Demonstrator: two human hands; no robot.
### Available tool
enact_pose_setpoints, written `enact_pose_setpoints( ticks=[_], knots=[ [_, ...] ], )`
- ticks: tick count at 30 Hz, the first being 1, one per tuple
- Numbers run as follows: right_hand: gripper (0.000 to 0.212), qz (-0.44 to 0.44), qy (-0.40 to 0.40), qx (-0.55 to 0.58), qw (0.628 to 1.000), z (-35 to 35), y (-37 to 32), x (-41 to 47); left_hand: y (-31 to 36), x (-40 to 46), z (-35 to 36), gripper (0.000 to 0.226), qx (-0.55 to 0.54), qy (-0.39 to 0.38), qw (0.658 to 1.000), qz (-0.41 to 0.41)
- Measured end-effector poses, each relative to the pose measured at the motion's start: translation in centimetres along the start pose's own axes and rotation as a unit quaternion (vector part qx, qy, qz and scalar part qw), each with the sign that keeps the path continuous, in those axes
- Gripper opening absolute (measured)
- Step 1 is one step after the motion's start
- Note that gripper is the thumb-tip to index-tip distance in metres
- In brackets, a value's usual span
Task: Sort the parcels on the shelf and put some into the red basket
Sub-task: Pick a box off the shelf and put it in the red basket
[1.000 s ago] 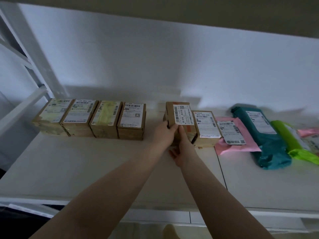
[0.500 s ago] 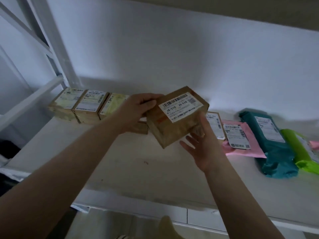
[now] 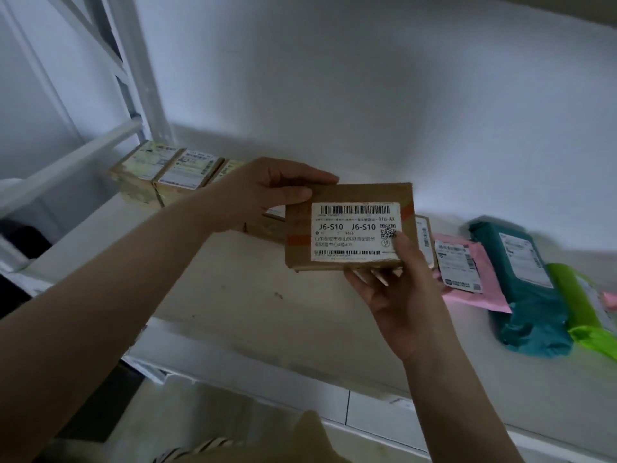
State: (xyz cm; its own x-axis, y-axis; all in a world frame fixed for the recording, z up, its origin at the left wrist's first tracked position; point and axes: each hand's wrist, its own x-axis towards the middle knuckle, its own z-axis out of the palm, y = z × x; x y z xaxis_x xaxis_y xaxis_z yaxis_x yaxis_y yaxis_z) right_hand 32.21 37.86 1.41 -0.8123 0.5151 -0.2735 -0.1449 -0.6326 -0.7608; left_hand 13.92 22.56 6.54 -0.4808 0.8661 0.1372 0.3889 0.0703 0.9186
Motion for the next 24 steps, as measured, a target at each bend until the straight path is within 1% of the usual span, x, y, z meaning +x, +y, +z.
enact_pose_setpoints(
  ticks=[2,4,6,9,11,15,16,21,24],
  knots=[
    [0.036,-0.016,-0.016,0.008,1.0,-0.5,0.6,-0.6,-0.3,-0.4,0.6,0.034,-0.026,0.023,0.999,-0.008],
    [0.044,-0.029,-0.026,0.021,0.999,-0.9,0.9,-1.0,-0.5,-1.0,1.3,0.037,-0.064,0.029,0.997,-0.029],
    [0.052,-0.039,-0.033,0.03,0.998,-1.1,1.0,-1.5,-0.8,-1.7,2.1,0.038,-0.126,0.015,0.991,-0.044],
    [0.05,-0.051,-0.046,0.022,0.997,-1.4,1.1,-2.0,-1.2,-2.5,2.9,0.038,-0.182,0.001,0.982,-0.056],
    [0.05,-0.05,-0.05,0.016,0.997,-1.6,1.2,-2.3,-1.2,-2.8,3.3,0.042,-0.192,0.005,0.979,-0.062],
    [0.072,-0.042,-0.055,0.023,0.997,-2.0,1.4,-2.8,-1.0,-3.2,3.8,0.046,-0.209,0.012,0.976,-0.068],
    [0.072,-0.041,-0.058,0.025,0.997,-2.0,1.4,-2.9,-0.9,-3.3,3.9,0.045,-0.21,0.014,0.975,-0.068],
    [0.059,-0.038,-0.066,0.029,0.997,-2.6,1.5,-3.0,-0.7,-3.6,4.5,0.045,-0.214,0.022,0.974,-0.071],
    [0.059,-0.033,-0.065,0.024,0.997,-2.8,1.4,-3.2,-0.6,-3.9,4.8,0.042,-0.216,0.028,0.973,-0.074]
  ],
)
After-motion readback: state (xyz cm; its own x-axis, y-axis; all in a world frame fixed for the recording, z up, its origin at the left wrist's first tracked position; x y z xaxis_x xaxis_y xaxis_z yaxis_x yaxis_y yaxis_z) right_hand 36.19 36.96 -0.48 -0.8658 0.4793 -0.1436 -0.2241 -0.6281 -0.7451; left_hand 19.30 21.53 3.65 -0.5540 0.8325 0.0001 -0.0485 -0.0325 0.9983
